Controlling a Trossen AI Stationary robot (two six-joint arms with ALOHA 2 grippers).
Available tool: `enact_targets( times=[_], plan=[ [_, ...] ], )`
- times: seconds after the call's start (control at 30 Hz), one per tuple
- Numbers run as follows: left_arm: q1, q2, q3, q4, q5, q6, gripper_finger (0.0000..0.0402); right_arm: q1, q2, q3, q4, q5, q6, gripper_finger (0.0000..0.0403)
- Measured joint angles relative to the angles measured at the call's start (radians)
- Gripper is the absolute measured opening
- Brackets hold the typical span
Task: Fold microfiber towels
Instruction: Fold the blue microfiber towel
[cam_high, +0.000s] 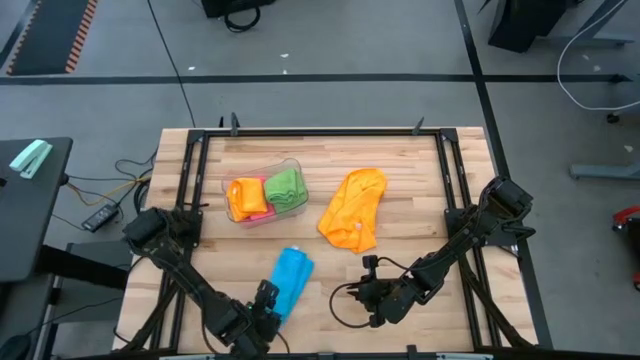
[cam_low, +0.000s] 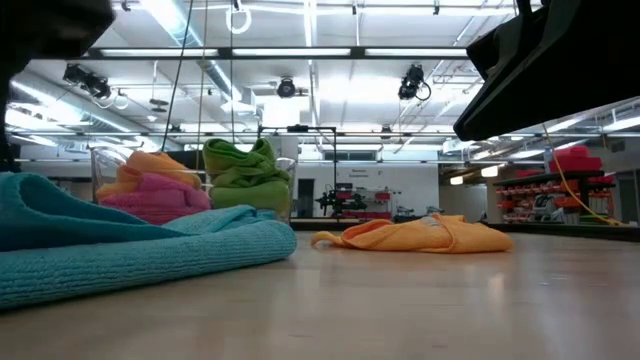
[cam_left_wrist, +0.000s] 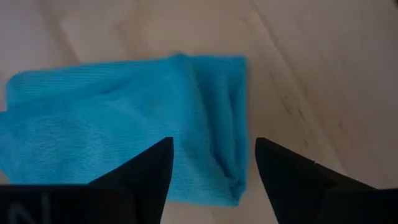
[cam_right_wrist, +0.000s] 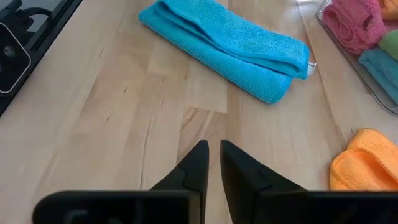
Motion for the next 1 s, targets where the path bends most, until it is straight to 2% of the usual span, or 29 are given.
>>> enact_targets(
  times=[0.2, 0.47, 0.6, 0.8, 1.0],
  plan=[
    [-0.009, 0.057, 0.000, 0.006, -0.010, 0.020, 0.0229, 0.000, 0.000, 0.000, 0.001, 0.000, 0.001, 0.0049],
    [-0.002, 0.092, 0.006, 0.011, -0.044, 0.042, 0.0186, 0.000, 0.000, 0.000, 0.003, 0.000, 0.000, 0.0049],
    [-0.002, 0.108, 0.005, 0.033, -0.053, 0.011, 0.0141, 0.000, 0.000, 0.000, 0.004, 0.000, 0.001, 0.0049],
    [0.018, 0.107, 0.002, 0.109, -0.086, -0.046, 0.0020, -0.005, 0.000, 0.000, 0.017, 0.000, 0.000, 0.0049],
    [0.073, 0.113, 0.030, 0.251, -0.075, -0.038, 0.0024, -0.038, 0.055, 0.002, 0.174, -0.012, -0.057, 0.0049]
  ],
)
